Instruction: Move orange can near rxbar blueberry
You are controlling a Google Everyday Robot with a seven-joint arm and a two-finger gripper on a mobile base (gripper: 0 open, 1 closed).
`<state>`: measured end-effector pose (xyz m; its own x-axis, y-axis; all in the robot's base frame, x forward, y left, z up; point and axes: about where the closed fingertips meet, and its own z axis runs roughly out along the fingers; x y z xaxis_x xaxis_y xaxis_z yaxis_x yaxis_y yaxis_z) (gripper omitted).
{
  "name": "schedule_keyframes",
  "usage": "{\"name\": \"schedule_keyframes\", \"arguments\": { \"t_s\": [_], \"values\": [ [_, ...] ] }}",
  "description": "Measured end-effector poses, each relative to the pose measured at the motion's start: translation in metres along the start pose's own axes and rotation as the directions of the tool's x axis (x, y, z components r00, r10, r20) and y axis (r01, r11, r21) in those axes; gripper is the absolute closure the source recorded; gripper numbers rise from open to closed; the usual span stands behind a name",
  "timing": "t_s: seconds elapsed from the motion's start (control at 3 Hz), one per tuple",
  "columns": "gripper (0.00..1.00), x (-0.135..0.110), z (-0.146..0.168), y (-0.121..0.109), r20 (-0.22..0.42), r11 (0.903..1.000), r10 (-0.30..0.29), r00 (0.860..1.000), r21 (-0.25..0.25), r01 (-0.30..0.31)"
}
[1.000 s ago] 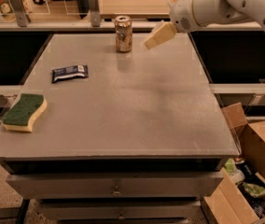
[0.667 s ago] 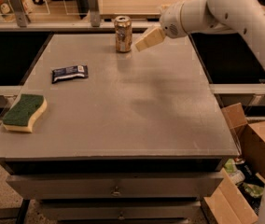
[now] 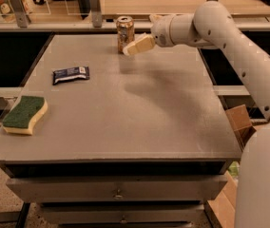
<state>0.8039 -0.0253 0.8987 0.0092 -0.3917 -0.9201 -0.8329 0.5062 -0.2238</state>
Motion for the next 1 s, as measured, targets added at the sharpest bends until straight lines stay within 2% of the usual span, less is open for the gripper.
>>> {"name": "schedule_keyframes", "arguments": {
  "t_s": [0.67, 1.0],
  "values": [
    [0.00, 0.005, 0.054, -0.004, 0.067, 0.9986, 0.042, 0.997, -0.036, -0.040],
    [0.18, 0.001, 0.077, -0.005, 0.085, 0.9968, 0.056, 0.995, -0.061, -0.051]
  ]
}}
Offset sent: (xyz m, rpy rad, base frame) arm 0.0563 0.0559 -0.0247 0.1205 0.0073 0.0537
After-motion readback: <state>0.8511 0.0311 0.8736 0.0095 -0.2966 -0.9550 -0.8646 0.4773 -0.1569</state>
